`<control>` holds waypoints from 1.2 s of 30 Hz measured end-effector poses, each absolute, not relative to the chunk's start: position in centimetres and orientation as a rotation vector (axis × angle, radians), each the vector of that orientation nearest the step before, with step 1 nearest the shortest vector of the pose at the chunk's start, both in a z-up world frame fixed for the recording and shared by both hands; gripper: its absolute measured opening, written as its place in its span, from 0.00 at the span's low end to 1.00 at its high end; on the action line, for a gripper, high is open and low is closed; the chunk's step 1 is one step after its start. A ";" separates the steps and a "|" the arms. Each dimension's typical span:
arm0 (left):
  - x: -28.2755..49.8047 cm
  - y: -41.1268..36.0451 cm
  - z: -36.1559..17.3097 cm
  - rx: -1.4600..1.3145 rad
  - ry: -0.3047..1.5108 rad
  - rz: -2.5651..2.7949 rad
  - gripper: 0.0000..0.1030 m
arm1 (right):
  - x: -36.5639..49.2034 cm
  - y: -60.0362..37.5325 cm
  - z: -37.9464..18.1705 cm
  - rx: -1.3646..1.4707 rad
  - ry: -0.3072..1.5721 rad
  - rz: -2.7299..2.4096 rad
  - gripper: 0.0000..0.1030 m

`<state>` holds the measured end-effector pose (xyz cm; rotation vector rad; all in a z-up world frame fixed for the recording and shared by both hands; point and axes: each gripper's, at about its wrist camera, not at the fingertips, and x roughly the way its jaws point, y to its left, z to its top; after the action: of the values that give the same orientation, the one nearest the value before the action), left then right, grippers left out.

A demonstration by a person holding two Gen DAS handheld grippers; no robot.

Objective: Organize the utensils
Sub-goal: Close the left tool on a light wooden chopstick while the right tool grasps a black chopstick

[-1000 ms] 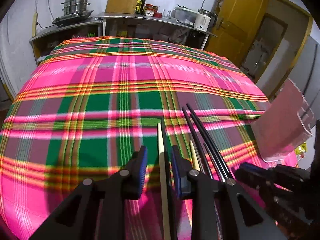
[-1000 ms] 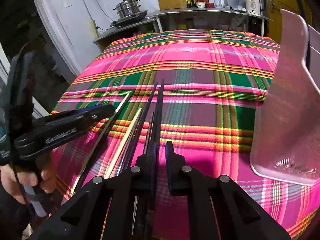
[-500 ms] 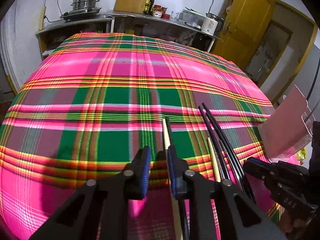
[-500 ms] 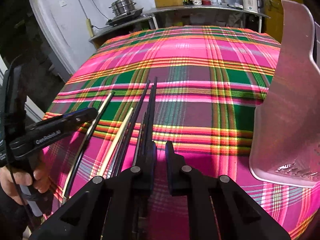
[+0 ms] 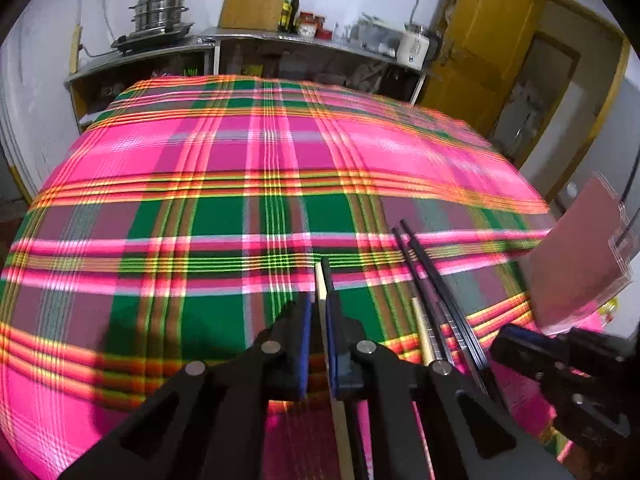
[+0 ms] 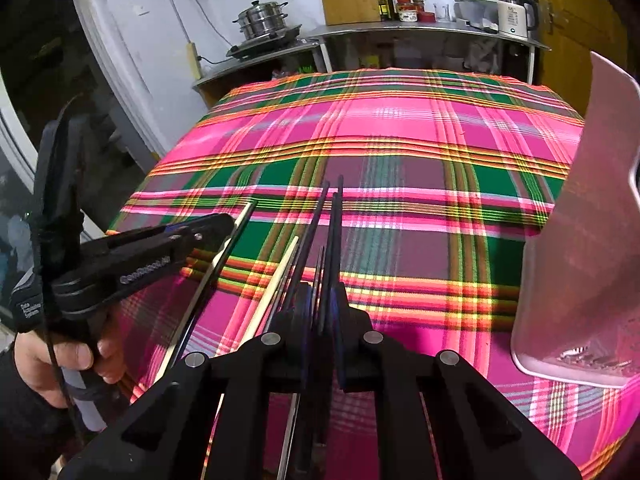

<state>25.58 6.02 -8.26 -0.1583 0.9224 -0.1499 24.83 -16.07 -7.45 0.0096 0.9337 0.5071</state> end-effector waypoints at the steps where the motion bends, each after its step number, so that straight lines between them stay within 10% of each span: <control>1: 25.8 6.0 -8.5 -0.161 0.927 -0.151 0.13 | 25.1 -15.9 -7.6 0.008 0.934 0.504 0.10; 36: 27.8 5.7 -8.3 -0.085 0.959 -0.164 0.05 | 28.3 -14.0 -8.9 -0.095 1.009 0.452 0.06</control>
<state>27.83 5.65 -8.26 -0.0847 0.9590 -0.1640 28.34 -14.02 -8.94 -0.0952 1.0092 0.4522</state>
